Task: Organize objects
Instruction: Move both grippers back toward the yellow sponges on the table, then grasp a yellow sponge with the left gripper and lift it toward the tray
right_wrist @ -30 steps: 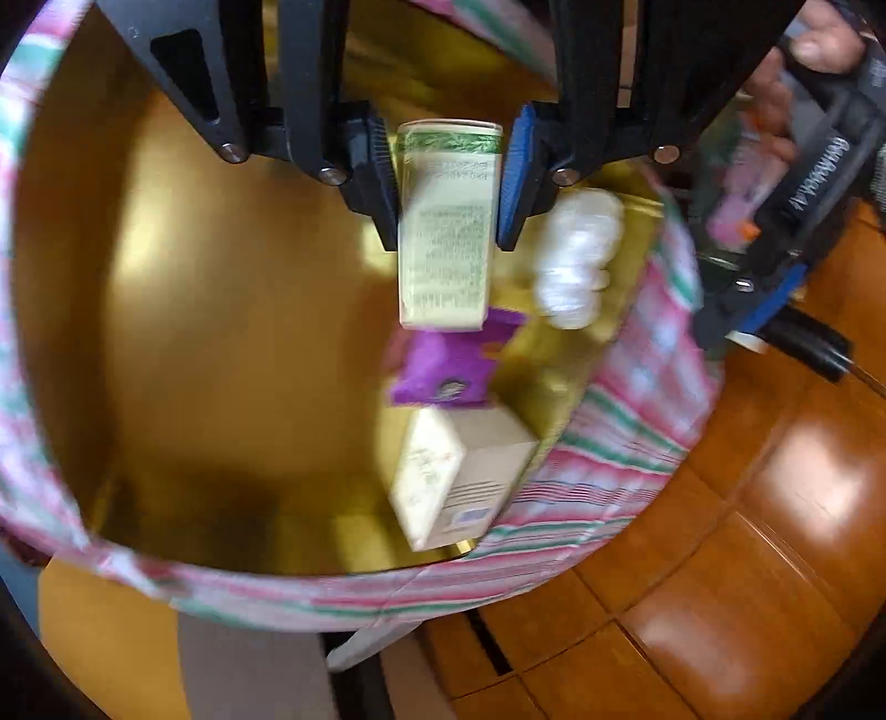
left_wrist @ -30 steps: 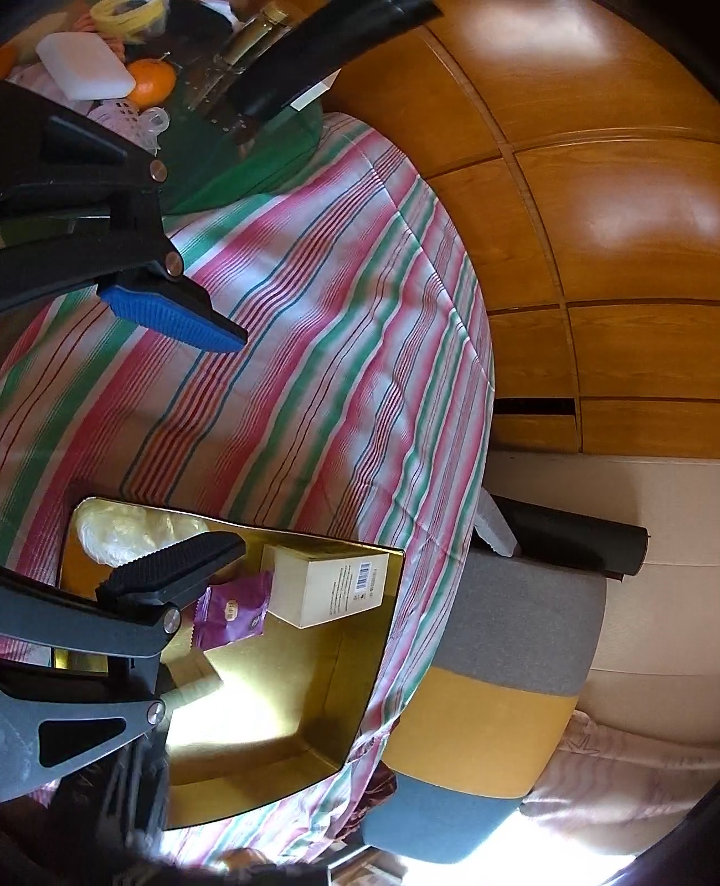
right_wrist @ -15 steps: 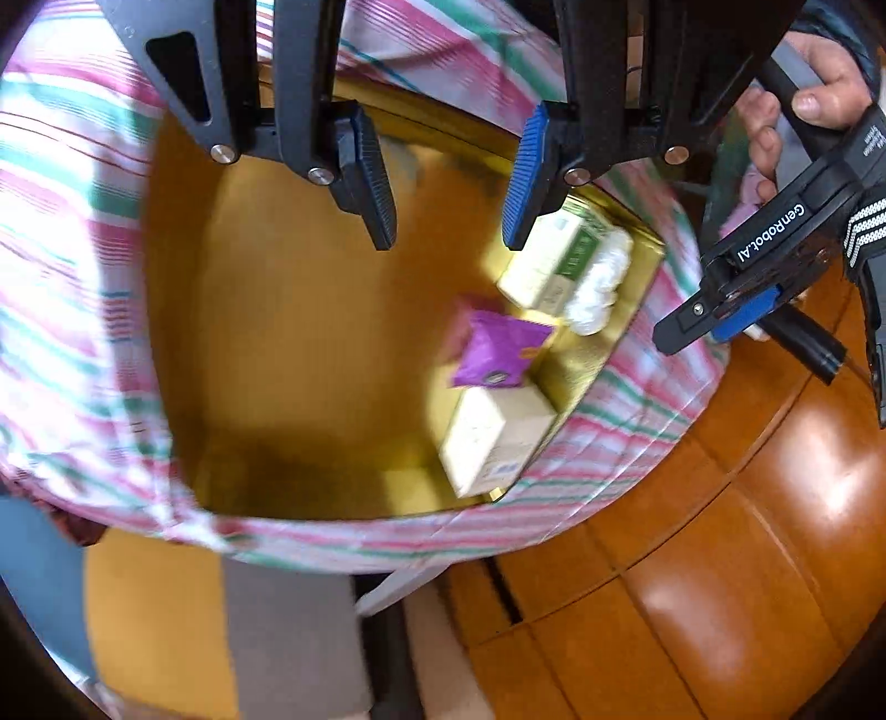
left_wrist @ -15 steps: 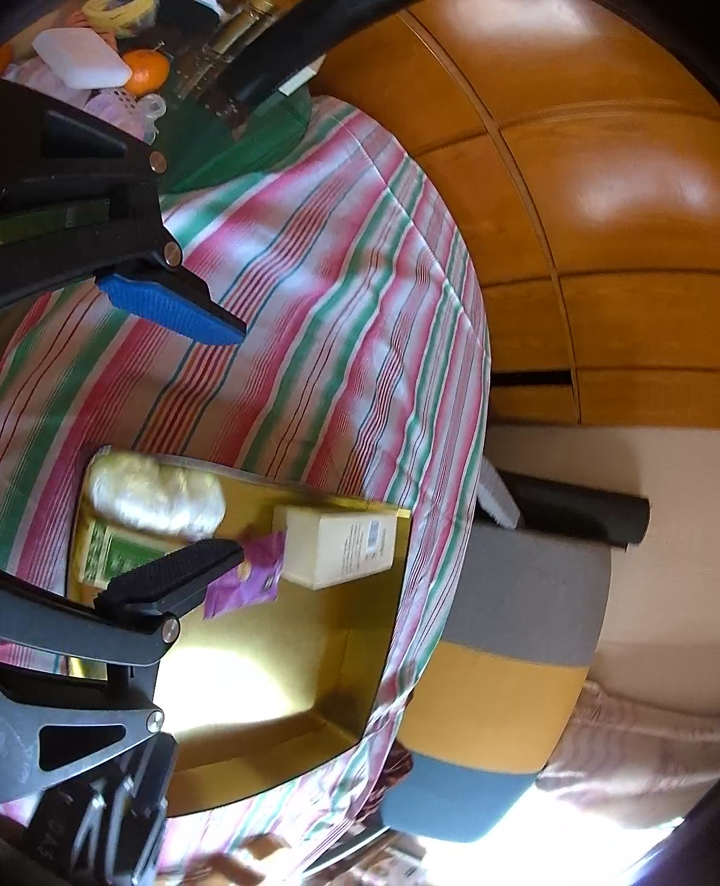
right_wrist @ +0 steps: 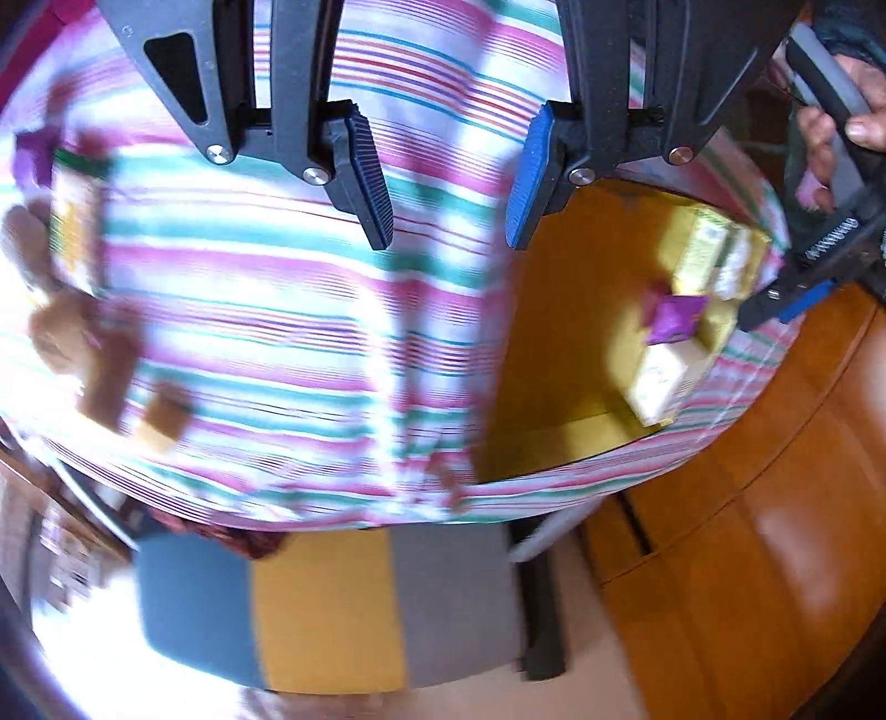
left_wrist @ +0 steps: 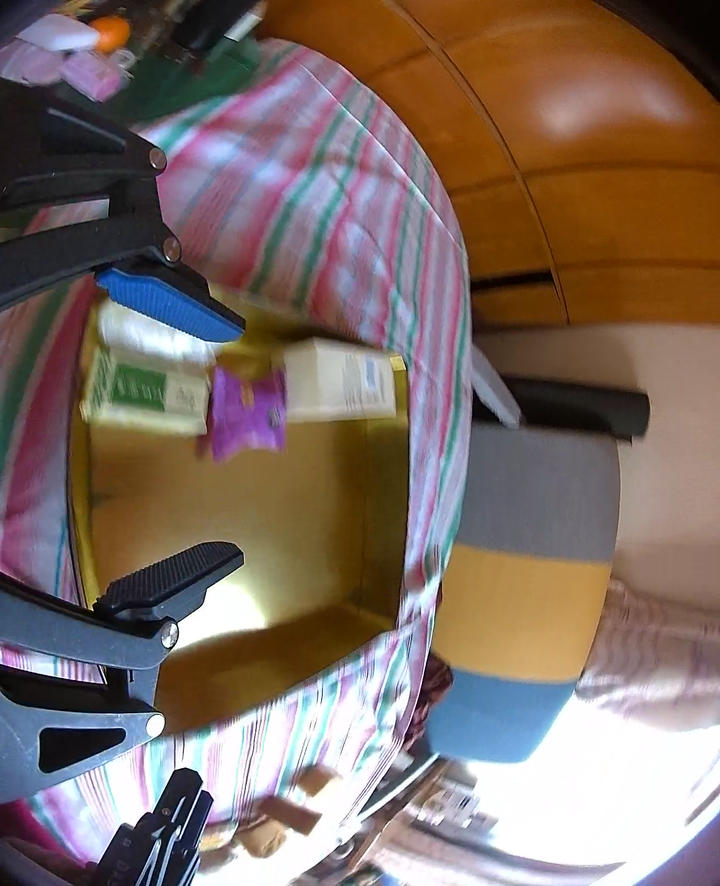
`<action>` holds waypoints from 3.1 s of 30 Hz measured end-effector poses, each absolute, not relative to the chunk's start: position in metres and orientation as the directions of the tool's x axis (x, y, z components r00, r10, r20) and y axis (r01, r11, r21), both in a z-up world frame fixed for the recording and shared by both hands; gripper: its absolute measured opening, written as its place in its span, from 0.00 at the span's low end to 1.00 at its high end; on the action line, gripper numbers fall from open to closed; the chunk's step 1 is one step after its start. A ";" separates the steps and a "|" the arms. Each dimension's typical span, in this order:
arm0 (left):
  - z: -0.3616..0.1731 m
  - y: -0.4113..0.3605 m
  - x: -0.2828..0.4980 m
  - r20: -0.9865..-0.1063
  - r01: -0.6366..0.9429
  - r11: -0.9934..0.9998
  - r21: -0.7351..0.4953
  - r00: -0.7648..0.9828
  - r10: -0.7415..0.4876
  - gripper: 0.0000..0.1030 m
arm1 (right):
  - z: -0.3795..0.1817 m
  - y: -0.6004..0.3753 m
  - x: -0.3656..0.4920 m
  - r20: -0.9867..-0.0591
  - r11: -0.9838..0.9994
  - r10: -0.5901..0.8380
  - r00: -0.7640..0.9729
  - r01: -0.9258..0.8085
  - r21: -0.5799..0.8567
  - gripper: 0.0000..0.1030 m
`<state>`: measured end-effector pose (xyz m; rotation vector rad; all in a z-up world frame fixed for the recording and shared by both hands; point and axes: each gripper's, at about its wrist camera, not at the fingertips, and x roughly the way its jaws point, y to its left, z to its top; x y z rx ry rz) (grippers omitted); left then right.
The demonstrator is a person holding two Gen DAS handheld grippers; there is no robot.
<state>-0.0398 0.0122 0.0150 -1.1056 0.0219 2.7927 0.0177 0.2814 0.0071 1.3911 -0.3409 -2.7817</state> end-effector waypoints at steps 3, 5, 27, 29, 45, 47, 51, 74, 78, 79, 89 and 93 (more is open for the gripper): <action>0.024 0.043 -0.040 -0.669 -0.212 -0.977 -0.034 -0.721 0.180 0.75 | 0.006 0.318 0.029 -0.807 -0.969 -0.033 -0.589 -0.180 0.171 0.41; 0.029 0.067 -0.040 -0.663 -0.273 -0.962 -0.025 -0.715 0.221 0.75 | 0.007 0.344 0.037 -0.817 -0.958 0.025 -0.576 -0.247 0.145 0.41; 0.017 0.299 -0.042 -0.727 -0.678 -0.727 -0.111 -0.443 0.524 0.77 | 0.001 0.541 0.120 -0.777 -0.652 0.080 -0.624 -0.623 0.433 0.42; 0.010 0.318 -0.049 -0.742 -0.680 -0.719 -0.144 -0.406 0.533 0.77 | 0.000 0.541 0.119 -0.770 -0.658 0.064 -0.635 -0.608 0.446 0.42; -0.002 0.456 -0.081 -0.704 -0.812 -0.583 -0.025 -0.400 0.587 0.77 | -0.005 0.553 0.125 -0.698 -0.607 -0.045 -0.715 -0.535 0.588 0.42; -0.007 0.469 -0.085 -0.708 -0.811 -0.585 -0.011 -0.407 0.577 0.77 | -0.005 0.552 0.124 -0.697 -0.611 -0.052 -0.715 -0.530 0.589 0.42; -0.021 0.491 -0.100 -0.721 -0.809 -0.587 -0.030 -0.389 0.573 0.77 | -0.007 0.553 0.123 -0.701 -0.607 -0.058 -0.711 -0.532 0.590 0.42; -0.032 0.332 -0.050 -0.762 -0.708 -0.691 -0.142 -0.368 0.533 0.50 | -0.013 0.555 0.121 -0.758 -0.585 -0.032 -0.651 -0.603 0.542 0.42; -0.025 0.302 -0.038 -0.747 -0.688 -0.703 -0.180 -0.369 0.553 0.50 | -0.010 0.562 0.133 -0.731 -0.540 0.012 -0.682 -0.620 0.569 0.42; -0.024 0.299 -0.037 -0.747 -0.686 -0.704 -0.186 -0.366 0.554 0.50 | -0.010 0.561 0.133 -0.739 -0.543 0.023 -0.673 -0.629 0.556 0.42; -0.017 0.279 -0.020 -0.737 -0.687 -0.700 -0.195 -0.367 0.567 0.50 | -0.021 0.561 0.115 -0.821 -0.554 -0.006 -0.571 -0.681 0.478 0.42; -0.012 0.272 -0.014 -0.725 -0.696 -0.691 -0.196 -0.371 0.580 0.50 | -0.030 0.562 0.103 -0.866 -0.563 -0.030 -0.498 -0.708 0.426 0.42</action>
